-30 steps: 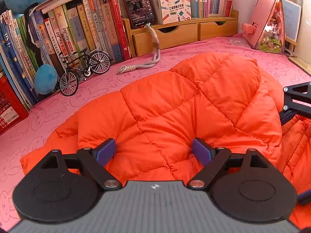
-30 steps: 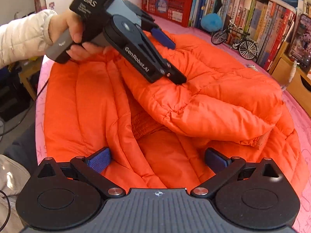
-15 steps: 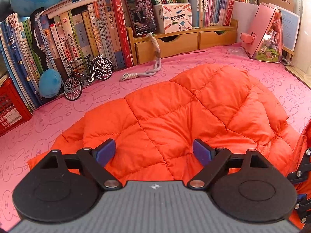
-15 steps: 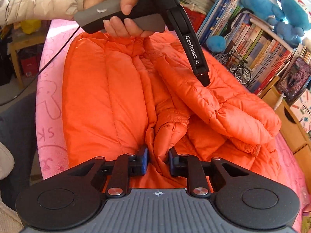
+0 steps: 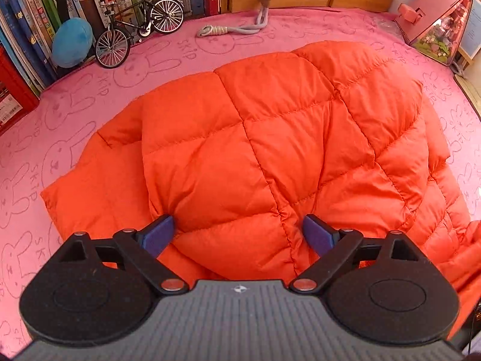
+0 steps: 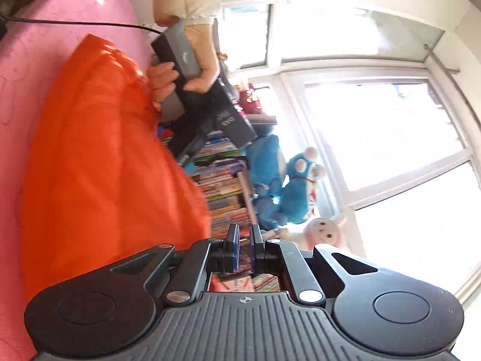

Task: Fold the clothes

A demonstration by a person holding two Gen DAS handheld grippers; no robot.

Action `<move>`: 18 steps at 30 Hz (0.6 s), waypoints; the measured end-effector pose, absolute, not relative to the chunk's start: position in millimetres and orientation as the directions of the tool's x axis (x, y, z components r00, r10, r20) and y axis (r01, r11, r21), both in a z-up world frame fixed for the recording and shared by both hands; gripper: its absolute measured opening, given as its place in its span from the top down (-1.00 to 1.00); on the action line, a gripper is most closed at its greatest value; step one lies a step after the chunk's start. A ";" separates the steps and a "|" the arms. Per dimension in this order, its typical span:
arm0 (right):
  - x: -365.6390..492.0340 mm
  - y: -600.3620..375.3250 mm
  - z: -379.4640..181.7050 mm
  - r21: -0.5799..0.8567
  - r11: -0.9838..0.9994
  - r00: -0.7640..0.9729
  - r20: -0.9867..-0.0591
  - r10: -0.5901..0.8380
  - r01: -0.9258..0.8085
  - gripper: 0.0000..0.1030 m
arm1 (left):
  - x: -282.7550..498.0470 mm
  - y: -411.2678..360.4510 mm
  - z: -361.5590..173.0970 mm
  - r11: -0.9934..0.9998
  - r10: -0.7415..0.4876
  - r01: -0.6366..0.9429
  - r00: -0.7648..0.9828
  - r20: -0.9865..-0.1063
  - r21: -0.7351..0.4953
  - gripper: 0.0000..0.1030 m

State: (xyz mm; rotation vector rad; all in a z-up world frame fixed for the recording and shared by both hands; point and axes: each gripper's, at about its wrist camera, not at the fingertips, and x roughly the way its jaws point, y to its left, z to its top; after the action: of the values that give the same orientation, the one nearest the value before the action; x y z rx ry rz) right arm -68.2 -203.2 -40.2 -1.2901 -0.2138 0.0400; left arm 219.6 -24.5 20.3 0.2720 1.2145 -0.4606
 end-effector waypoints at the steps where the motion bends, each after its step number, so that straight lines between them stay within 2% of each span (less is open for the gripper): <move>1: -58.8 -200.2 -29.3 -0.947 0.298 0.979 0.164 0.122 0.121 0.83 | 217.5 -23.4 20.6 0.875 -0.189 0.482 0.257 -0.948 -0.044 -0.82; 3: -35.8 -199.9 -8.7 -0.925 0.366 0.987 0.142 0.074 0.105 0.83 | 210.2 -18.8 21.2 0.872 -0.193 0.488 0.250 -0.949 -0.049 -0.82; 4: -24.9 -202.0 1.3 -0.905 0.420 0.994 0.098 0.054 0.067 0.83 | 205.6 -14.2 22.6 0.874 -0.200 0.483 0.265 -0.943 -0.050 -0.82; 6: -9.7 -213.5 19.7 -0.815 0.573 0.997 -0.066 0.051 -0.083 0.79 | 195.9 -0.9 28.1 0.878 -0.234 0.474 0.293 -0.927 -0.071 -0.82; 7: -6.3 -227.8 25.8 -0.734 0.656 0.983 -0.165 0.075 -0.174 0.69 | 189.7 10.1 33.0 0.878 -0.265 0.469 0.308 -0.914 -0.096 -0.82; 8: -5.8 -245.8 29.4 -0.640 0.728 0.963 -0.247 0.110 -0.248 0.47 | 181.9 24.6 38.6 0.874 -0.307 0.468 0.324 -0.895 -0.131 -0.82; 9: -5.3 -263.8 32.9 -0.531 0.787 0.934 -0.323 0.153 -0.313 0.32 | 173.7 38.8 43.3 0.868 -0.347 0.470 0.338 -0.875 -0.163 -0.82; 11: -10.4 -301.4 40.4 -0.283 0.873 0.864 -0.435 0.253 -0.398 -0.24 | 152.1 78.5 51.3 0.844 -0.440 0.485 0.383 -0.813 -0.228 -0.82; 13: -31.7 -338.7 49.1 -0.061 0.928 0.829 -0.474 0.298 -0.368 -0.49 | 132.8 112.1 51.0 0.834 -0.489 0.483 0.423 -0.763 -0.266 -0.84; 14: -40.5 -353.5 50.0 0.003 0.942 0.824 -0.483 0.296 -0.337 -0.52 | 124.7 126.4 48.1 0.833 -0.506 0.472 0.440 -0.742 -0.287 -0.85; 16: -54.3 -376.0 46.1 0.087 0.953 0.819 -0.492 0.294 -0.290 -0.56 | 113.1 148.4 37.3 0.834 -0.530 0.438 0.466 -0.709 -0.335 -0.89; 18: -58.1 -378.7 37.2 0.124 0.946 0.803 -0.502 0.321 -0.301 -0.70 | 109.3 159.1 22.6 0.827 -0.554 0.413 0.479 -0.681 -0.382 -0.89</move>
State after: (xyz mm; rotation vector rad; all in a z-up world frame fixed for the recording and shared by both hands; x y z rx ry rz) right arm -58.1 -378.7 37.2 0.0387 0.5449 0.3329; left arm 109.3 159.1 22.6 -0.1739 0.8935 -0.5932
